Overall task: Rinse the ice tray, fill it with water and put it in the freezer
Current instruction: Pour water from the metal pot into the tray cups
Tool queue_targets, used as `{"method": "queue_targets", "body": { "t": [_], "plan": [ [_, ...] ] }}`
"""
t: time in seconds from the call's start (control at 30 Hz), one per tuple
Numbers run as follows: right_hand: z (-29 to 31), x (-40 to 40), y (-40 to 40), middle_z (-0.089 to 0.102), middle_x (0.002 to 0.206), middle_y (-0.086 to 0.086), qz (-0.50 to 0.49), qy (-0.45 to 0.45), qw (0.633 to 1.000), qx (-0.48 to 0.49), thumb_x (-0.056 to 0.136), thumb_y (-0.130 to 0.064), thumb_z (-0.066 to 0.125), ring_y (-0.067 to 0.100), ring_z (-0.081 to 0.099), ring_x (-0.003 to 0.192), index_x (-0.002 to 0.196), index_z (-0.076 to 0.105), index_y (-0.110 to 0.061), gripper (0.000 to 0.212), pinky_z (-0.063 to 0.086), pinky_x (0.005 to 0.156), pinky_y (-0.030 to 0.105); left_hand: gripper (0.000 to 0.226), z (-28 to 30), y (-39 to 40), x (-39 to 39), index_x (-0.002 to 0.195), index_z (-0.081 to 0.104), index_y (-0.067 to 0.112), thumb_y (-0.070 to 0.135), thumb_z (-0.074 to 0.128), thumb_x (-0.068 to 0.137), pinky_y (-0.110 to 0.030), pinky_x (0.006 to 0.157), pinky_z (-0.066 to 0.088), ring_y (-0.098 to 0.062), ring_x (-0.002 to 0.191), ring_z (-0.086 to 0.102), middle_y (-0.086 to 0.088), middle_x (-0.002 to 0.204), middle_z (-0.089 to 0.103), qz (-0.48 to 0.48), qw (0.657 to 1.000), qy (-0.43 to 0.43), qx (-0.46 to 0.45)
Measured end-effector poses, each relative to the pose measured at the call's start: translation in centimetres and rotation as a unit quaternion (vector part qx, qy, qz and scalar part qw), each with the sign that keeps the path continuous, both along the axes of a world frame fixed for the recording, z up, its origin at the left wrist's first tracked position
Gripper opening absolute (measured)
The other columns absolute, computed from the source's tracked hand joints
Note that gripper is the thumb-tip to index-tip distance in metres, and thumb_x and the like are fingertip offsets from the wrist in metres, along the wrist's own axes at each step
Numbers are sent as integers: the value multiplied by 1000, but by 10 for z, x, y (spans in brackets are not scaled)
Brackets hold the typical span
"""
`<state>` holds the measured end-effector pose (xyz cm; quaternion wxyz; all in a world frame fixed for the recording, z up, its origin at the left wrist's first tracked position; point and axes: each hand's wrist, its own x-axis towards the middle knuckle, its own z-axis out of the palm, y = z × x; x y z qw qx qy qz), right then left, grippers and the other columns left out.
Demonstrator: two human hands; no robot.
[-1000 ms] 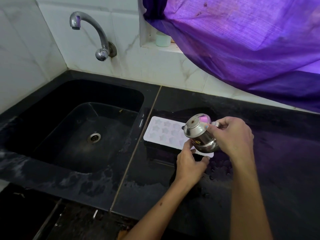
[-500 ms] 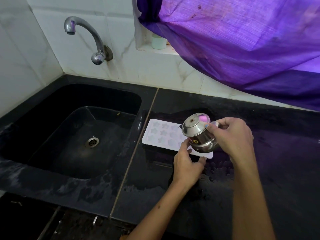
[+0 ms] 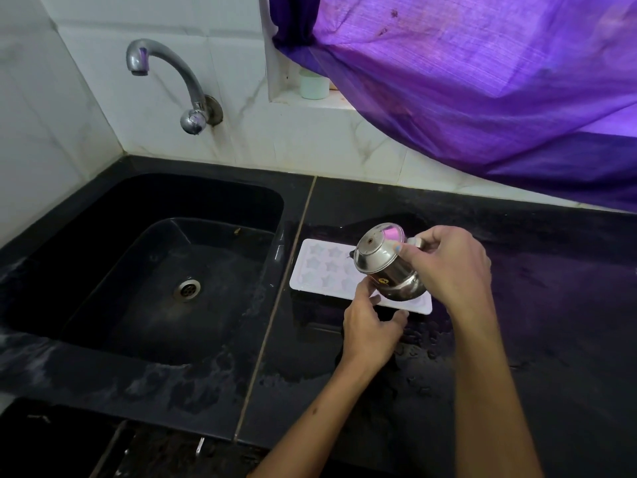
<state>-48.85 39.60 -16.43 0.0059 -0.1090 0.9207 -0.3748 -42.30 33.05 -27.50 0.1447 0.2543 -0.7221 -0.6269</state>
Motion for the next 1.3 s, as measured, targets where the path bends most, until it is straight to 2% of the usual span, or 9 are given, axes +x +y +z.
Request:
{"method": "queue_targets", "body": {
  "t": [0.43,0.63,0.77,0.93,1.17,1.3],
  "plan": [
    [1,6,-15,67,86,-2,-11,19,999,24,80,-39,72,25,60,86,76,64,-21,20,40,70,32,59,3,-13,-1,127,45,25,18,73,76,-33,98,46,-8,118,52,8,124,56,-16,1000,-16,-1],
    [3,6,-15,66,85,-2,-11,18,1000,22,80,-39,71,25,60,86,76,62,-23,18,38,69,31,61,6,-14,0,131,44,23,17,72,77,-30,98,45,-7,117,52,14,117,53,-23,1000,-14,-3],
    [6,5,-13,67,83,-3,-12,12,1000,6,80,-36,71,24,60,85,73,63,-23,17,38,69,30,62,9,-14,2,131,44,23,15,71,77,-29,97,45,-6,115,52,11,121,57,-15,1000,1,-15],
    [4,0,-10,69,79,-5,-24,-7,999,-33,77,-39,71,23,63,84,73,66,-22,18,47,74,35,61,11,-16,4,131,46,24,14,71,77,-27,95,46,-5,114,53,11,121,58,6,999,20,-27],
    [5,1,-19,68,78,-6,-16,-8,999,-49,78,-39,72,21,63,82,74,68,-20,19,49,74,36,63,15,-24,8,134,44,25,15,71,78,-25,94,46,-3,111,52,13,123,56,12,999,26,-38],
    [4,1,-27,69,81,-5,-10,-15,999,-30,77,-41,72,22,63,84,74,66,-22,20,50,76,38,60,15,-29,11,132,44,25,16,70,79,-26,92,47,-4,109,54,16,116,55,14,999,14,-40]
  ]
}}
